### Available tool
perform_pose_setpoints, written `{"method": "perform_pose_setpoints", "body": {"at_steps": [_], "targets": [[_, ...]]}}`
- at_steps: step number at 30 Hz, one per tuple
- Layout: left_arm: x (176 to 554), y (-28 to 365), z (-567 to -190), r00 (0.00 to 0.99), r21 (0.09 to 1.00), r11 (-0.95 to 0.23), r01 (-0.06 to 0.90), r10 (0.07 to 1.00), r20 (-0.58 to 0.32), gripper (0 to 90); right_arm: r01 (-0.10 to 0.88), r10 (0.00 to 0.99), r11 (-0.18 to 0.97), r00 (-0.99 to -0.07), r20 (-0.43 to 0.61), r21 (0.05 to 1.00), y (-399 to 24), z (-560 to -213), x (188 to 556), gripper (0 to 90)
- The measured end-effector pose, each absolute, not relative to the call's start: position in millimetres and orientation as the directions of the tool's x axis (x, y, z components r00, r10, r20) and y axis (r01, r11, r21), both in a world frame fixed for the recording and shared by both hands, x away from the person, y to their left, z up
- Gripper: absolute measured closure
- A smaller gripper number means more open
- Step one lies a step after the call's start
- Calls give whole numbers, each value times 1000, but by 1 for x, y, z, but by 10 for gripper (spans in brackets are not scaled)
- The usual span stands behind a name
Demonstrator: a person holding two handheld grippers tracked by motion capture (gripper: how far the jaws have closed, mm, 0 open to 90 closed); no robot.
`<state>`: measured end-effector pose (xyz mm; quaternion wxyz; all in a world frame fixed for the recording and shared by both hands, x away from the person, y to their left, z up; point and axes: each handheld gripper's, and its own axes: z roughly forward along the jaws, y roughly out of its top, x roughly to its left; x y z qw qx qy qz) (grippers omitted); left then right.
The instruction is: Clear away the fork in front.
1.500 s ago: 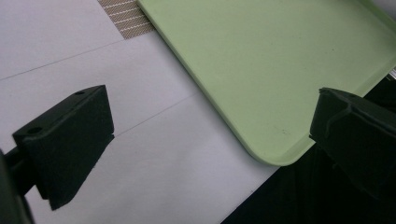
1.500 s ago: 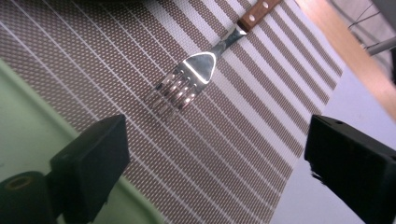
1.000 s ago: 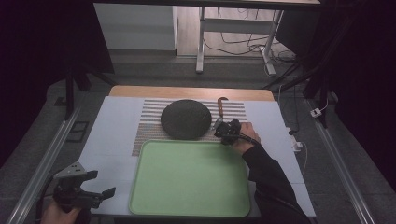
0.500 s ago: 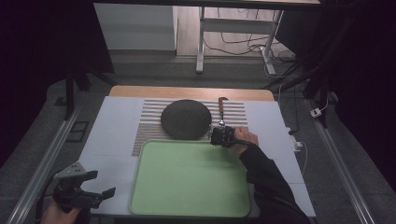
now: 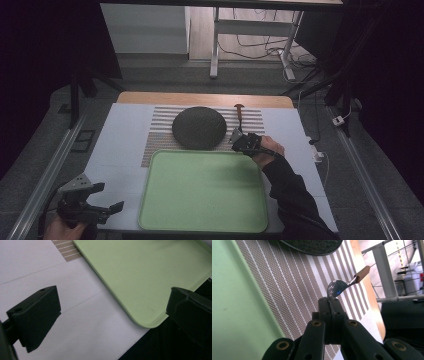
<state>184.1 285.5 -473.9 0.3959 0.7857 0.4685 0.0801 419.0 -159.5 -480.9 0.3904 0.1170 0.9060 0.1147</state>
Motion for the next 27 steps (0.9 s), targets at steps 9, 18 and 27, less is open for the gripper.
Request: {"method": "perform_pose_setpoints", "body": {"at_steps": [9,18,27], "targets": [[184,285,-474,559,698,-253,670,791,-249,0,155,433,865,-711,-554,478,-175,-460,403,900],[185,282,-473,581,707,-248,662,766,-275,0,200,529,739,-763,-371,644,-197,-443,385,900],[194,272,-472,646,724,-267,637,697,-311,0,240,559,615,-805,-200,752,-219,-433,363,900]]}}
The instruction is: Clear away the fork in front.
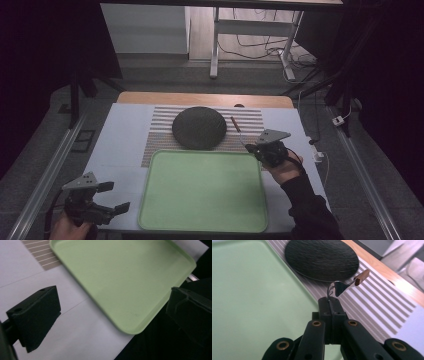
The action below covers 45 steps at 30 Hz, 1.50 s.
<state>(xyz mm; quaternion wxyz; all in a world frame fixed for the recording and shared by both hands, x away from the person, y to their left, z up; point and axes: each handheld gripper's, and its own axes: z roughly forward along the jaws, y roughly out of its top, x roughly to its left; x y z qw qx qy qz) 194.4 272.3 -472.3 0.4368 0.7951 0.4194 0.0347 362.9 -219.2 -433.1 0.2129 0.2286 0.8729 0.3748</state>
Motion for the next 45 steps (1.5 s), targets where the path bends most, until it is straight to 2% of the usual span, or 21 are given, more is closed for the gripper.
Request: {"method": "perform_pose_setpoints", "body": {"at_steps": [4,10,18,35,45], "targets": [[203,266,-474,681,726,-274,631,644,-348,0,243,545,586,-824,-154,773,-224,-431,353,900],[213,253,-472,715,741,-309,596,624,-315,0,241,514,553,-852,-99,797,-231,-429,339,900],[231,238,-469,741,743,-320,587,582,-335,0,236,461,510,-887,-31,827,-233,-427,320,900],[280,181,-458,825,731,-465,499,512,-238,0,242,313,476,-945,95,845,-228,-427,294,900],[294,152,-455,874,719,-562,410,467,-133,0,238,224,483,-964,143,843,-214,-430,283,900]]}}
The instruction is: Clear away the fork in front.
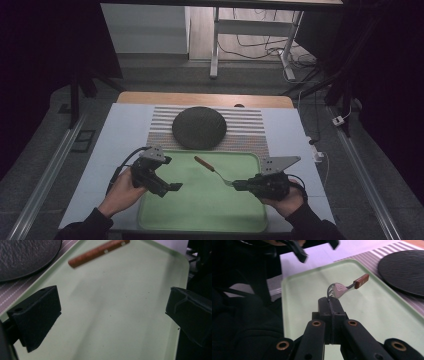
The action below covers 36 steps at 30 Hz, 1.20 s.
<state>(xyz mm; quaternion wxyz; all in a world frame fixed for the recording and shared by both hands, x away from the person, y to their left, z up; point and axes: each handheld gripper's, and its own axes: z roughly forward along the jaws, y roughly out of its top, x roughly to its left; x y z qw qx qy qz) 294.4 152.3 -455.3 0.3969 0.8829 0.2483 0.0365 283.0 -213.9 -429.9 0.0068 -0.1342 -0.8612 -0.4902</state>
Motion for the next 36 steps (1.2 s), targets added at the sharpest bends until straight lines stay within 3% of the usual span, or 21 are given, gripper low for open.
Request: {"method": "perform_pose_setpoints", "body": {"at_steps": [13,16,25,30,32,36], "targets": [[297,131,-465,939,701,-654,284,337,-66,56,191,42,503,-980,197,843,-195,-432,277,900],[298,127,-469,956,687,-685,242,288,-50,122,187,12,510,-978,210,839,-193,-431,276,900],[294,120,-472,989,665,-740,104,147,9,431,148,-64,528,-975,213,837,-188,-431,273,900],[290,114,-473,999,632,-775,13,39,27,546,117,-96,549,-975,201,827,-185,-431,271,900],[288,111,-474,1000,617,-787,-19,-2,28,663,102,-110,558,-974,196,824,-184,-433,271,900],[286,108,-475,998,600,-797,-64,-47,44,706,100,-118,562,-973,199,821,-183,-433,271,900]]}}
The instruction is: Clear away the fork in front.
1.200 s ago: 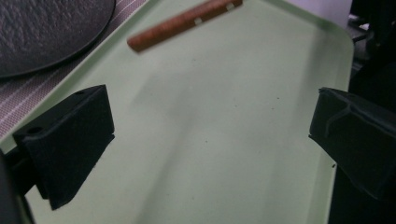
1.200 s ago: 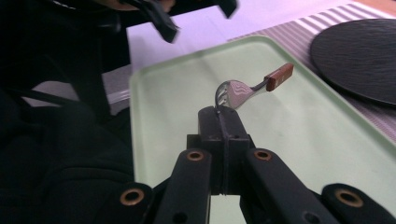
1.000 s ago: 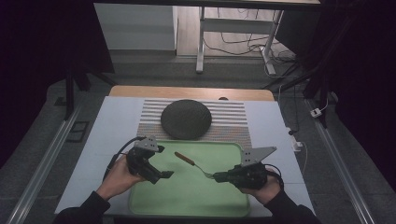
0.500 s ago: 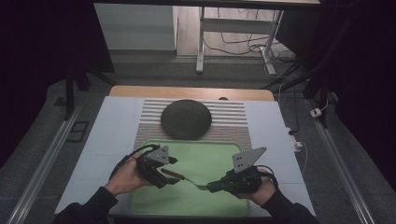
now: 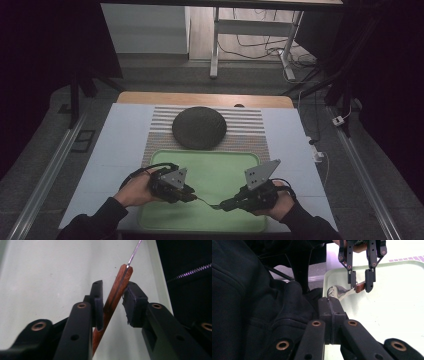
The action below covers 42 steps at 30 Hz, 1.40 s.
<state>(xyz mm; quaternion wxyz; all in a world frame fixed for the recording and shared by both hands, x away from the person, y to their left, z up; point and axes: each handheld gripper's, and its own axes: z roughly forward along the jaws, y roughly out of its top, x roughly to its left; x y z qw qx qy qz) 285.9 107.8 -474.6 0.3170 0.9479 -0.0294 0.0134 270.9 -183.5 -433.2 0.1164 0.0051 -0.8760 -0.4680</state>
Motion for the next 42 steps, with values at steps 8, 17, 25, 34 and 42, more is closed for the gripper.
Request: {"method": "perform_pose_setpoints", "body": {"at_steps": [8,17,25,34,42], "targets": [[280,103,-476,986,544,-823,-163,-147,73,797,134,-66,564,-976,206,815,-188,-436,278,845],[284,103,-477,1000,506,-862,23,21,-10,798,223,144,567,-975,172,793,-191,-443,285,571],[280,112,-473,983,506,-845,176,176,-48,798,308,359,529,-926,120,791,-213,-445,286,360],[270,121,-474,938,477,-815,328,342,-60,798,349,525,507,-850,40,788,-232,-446,272,185],[267,137,-477,859,493,-722,486,498,-117,797,379,608,482,-794,9,790,-250,-447,257,101]]}}
